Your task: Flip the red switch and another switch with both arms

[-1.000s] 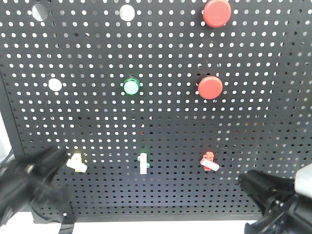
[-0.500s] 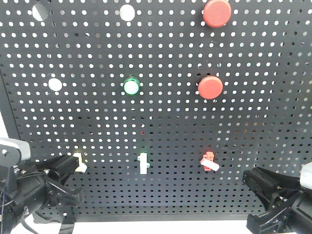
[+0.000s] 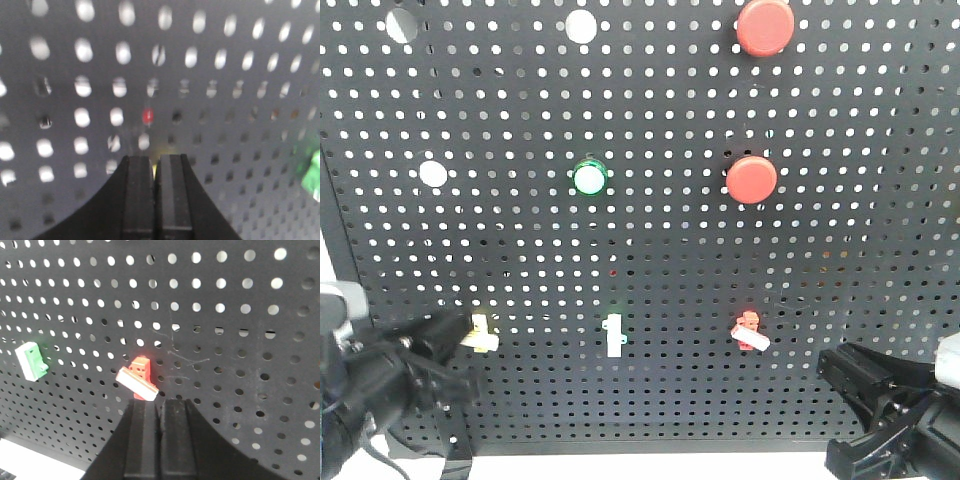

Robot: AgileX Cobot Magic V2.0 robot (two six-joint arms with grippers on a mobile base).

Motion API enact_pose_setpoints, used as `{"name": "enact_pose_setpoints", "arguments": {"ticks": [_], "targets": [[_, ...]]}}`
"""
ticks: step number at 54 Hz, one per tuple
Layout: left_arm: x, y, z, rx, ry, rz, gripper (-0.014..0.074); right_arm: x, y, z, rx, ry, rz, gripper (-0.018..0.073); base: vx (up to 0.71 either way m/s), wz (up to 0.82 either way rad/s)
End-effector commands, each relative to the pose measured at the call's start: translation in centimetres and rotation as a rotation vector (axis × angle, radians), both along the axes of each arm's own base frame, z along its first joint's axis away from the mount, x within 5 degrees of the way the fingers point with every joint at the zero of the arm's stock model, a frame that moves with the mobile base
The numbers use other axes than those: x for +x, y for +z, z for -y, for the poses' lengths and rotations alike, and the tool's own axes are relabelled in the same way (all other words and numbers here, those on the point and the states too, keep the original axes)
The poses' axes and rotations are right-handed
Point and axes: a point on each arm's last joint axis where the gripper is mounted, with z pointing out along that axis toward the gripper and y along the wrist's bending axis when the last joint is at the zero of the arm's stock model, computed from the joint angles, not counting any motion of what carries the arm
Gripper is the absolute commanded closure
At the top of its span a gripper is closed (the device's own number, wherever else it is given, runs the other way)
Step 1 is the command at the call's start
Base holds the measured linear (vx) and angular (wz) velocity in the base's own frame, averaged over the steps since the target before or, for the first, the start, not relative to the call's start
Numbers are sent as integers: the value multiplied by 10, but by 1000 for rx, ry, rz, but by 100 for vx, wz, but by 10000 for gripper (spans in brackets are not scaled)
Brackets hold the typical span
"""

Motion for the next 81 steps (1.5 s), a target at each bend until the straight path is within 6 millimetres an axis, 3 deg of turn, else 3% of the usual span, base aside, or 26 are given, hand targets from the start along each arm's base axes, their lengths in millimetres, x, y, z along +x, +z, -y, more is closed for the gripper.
{"name": "enact_pose_setpoints", "arguments": {"ticks": [1,21,33,46,63,81], "targets": [[-1,19,1,-36,-1,72,594,-1,20,-3,46,30,101,566,0,0],[-2,13,1,-13,-7,6,594,0,20,-3,43,29,101,566,0,0],[-21,41,-6,-50,-8,102,594,1,20,-7,46,73,129,566,0,0],[-35,54,-11,-60,-13,122,594,16,10,-14,96,108,102,566,0,0],[-35,52,-11,-55,-14,107,594,45,43,-40,99,172,152,566,0,0],[-35,52,-11,-55,-14,107,594,63,24,-52,75,192,86,566,0,0]]}}
